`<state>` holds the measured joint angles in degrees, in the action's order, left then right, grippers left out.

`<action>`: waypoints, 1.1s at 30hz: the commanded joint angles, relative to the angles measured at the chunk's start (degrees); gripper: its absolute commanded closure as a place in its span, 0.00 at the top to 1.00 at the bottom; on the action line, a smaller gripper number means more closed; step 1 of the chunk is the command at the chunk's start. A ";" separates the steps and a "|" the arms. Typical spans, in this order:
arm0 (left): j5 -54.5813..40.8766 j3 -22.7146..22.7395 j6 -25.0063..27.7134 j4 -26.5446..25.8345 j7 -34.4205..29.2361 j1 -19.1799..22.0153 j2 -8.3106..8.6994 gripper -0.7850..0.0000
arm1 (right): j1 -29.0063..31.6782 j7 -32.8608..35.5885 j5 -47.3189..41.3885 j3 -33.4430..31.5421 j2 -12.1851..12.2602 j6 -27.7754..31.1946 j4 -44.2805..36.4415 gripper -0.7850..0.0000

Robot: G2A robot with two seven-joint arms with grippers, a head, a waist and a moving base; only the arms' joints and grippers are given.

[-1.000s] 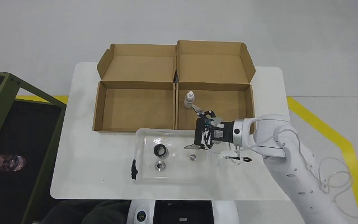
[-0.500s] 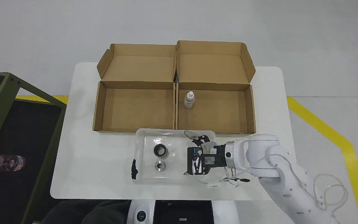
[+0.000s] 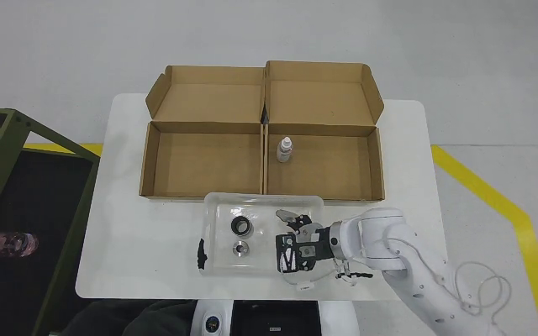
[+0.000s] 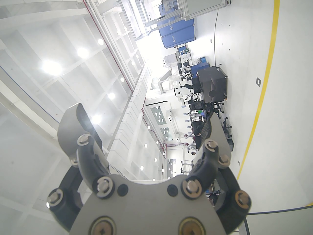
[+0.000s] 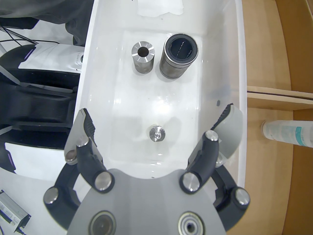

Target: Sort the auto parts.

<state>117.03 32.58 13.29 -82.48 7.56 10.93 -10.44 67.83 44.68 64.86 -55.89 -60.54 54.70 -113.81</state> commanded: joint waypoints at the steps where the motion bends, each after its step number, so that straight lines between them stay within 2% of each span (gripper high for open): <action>1: 0.00 0.00 0.00 0.00 0.00 0.00 0.00 1.00 | -0.64 -0.10 1.41 0.76 -0.05 -0.13 0.68 1.00; 7: 0.00 0.00 0.00 0.00 0.00 0.00 0.00 1.00 | -2.24 -0.75 4.16 2.67 -0.20 -0.53 2.80 1.00; 17: 0.00 0.00 0.00 0.00 0.00 0.00 0.00 1.00 | -4.92 1.89 7.09 5.02 -0.26 -0.35 4.17 1.00; 33: 0.00 0.00 0.00 0.00 0.00 0.00 0.00 1.00 | -7.42 5.15 7.41 8.48 -0.23 -0.25 5.42 0.71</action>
<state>117.03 32.58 13.29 -82.48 7.56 10.93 -10.44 60.57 49.78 72.13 -47.71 -60.80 54.55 -108.48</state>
